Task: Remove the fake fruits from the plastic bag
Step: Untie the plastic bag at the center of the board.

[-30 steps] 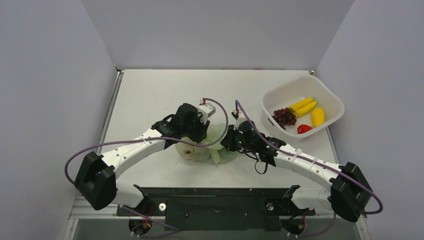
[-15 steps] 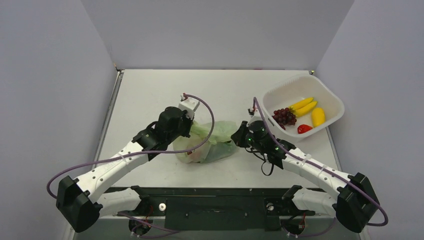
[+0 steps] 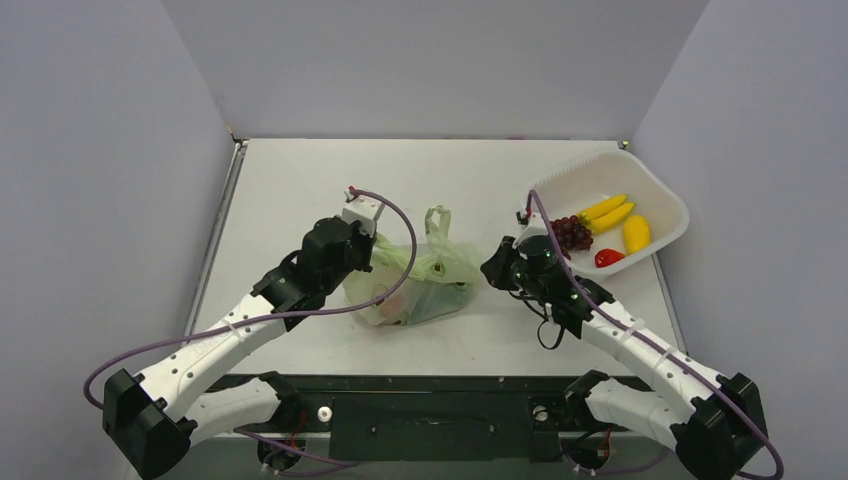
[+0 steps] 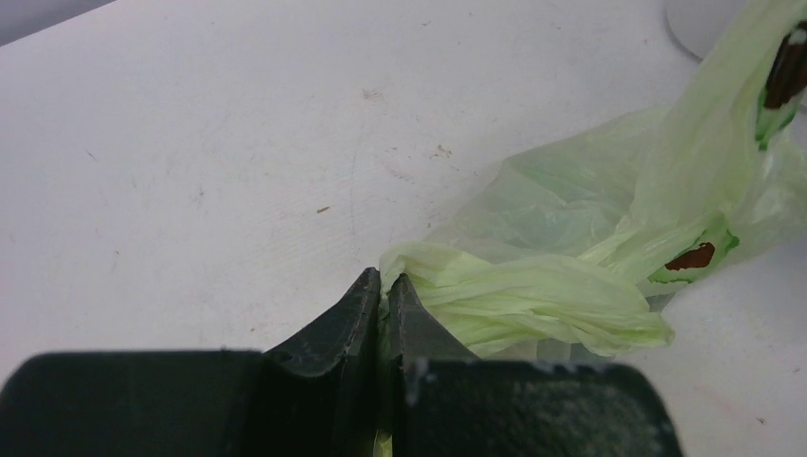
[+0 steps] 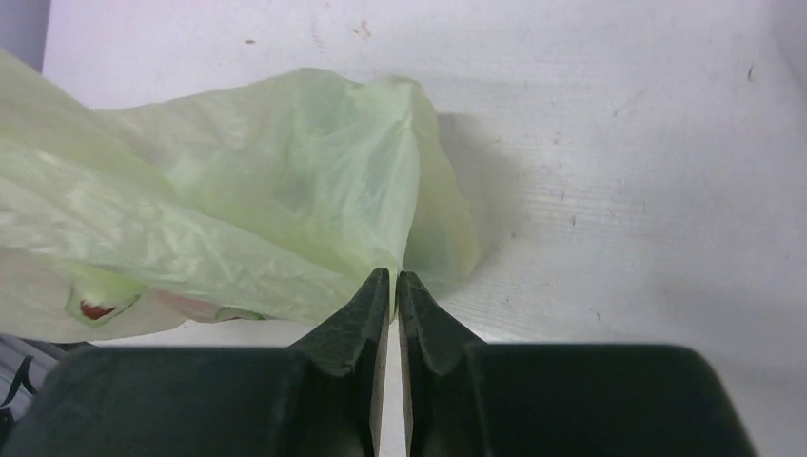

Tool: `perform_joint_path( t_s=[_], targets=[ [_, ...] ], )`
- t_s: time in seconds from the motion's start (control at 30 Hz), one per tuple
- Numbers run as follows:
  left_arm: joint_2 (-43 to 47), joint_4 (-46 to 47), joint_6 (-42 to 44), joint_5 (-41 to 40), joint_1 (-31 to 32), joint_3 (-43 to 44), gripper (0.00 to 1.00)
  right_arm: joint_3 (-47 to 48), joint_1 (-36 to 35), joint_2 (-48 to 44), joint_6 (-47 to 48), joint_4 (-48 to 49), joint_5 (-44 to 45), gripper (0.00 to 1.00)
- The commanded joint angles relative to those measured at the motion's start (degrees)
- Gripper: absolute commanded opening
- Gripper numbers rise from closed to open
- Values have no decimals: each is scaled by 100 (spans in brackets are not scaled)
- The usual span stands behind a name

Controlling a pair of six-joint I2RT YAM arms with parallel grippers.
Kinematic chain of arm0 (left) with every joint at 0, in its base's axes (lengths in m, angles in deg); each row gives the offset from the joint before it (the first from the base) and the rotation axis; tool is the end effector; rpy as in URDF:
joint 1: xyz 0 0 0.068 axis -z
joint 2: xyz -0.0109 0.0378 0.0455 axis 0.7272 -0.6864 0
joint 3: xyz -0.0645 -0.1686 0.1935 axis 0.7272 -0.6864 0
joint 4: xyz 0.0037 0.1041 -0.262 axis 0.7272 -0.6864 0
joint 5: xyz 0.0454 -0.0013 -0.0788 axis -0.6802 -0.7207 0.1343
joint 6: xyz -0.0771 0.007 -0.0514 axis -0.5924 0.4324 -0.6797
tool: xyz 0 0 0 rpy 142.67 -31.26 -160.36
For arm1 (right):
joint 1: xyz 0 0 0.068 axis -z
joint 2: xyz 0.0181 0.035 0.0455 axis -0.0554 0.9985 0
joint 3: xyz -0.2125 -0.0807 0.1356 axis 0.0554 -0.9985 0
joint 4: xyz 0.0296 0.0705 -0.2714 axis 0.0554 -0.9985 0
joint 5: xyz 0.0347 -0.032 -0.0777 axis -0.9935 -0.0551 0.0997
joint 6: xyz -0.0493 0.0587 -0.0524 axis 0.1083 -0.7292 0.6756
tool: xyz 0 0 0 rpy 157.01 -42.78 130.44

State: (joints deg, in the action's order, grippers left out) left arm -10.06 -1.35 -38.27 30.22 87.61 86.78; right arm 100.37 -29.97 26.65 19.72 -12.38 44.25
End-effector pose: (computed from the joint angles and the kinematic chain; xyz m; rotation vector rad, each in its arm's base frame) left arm 0.2459 -0.1822 0.2905 0.4404 1.9010 -0.2355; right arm 0.2379 0.1606 0.1989 0.0975 2.2756 0.7602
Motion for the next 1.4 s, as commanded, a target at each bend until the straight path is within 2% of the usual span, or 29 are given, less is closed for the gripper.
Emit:
perform_joint_path(
  t_s=[0.0,0.07,0.1,0.13,0.17,0.2,0.27,0.53,0.7,0.73,0.8,0.83,0.87,0.9,0.97,1.2,1.37],
  targets=[
    [-32,177,59,145,-37,169,0,736,-323,-380,708,-394,812,11],
    [-28,185,70,183,-42,172,0,969,-486,-361,920,-515,1026,33],
    [-34,185,71,220,-39,172,0,1050,-611,-338,1076,-567,1067,38],
    [-32,183,85,239,-36,173,0,1229,-665,-272,1148,-587,1128,49],
    [-44,180,87,278,-37,173,0,1324,-785,-219,1274,-613,1135,54],
    [-50,177,95,294,-36,173,0,1519,-858,-106,1330,-616,1156,66],
    [-62,177,98,340,-35,171,0,1837,-1061,100,1449,-647,1300,80],
    [-80,167,114,443,-37,176,0,2735,-1905,1030,1499,-388,1951,84],
    [-67,155,116,616,-34,180,0,3009,-1908,1652,1129,-485,3074,85],
    [-66,153,122,642,-30,176,0,3041,-1907,1792,1094,-511,3119,84],
    [-66,143,136,664,-32,176,0,3111,-1893,1954,1070,-514,3195,71],
    [-61,137,139,668,-29,179,0,3122,-1878,2017,1057,-534,3233,54],
    [-64,131,141,659,-26,185,0,3110,-1831,2015,999,-540,3269,45],
    [-65,123,142,652,-30,192,0,3025,-1807,1957,946,-549,3304,22],
    [-42,108,130,632,-34,210,0,2694,-1699,1662,753,-445,3422,1],
    [113,102,110,448,-100,89,0,383,-1478,53,233,793,3095,0],
    [-35,5,283,1181,-112,183,0,268,-1375,-190,329,639,2758,0]
  ],
)
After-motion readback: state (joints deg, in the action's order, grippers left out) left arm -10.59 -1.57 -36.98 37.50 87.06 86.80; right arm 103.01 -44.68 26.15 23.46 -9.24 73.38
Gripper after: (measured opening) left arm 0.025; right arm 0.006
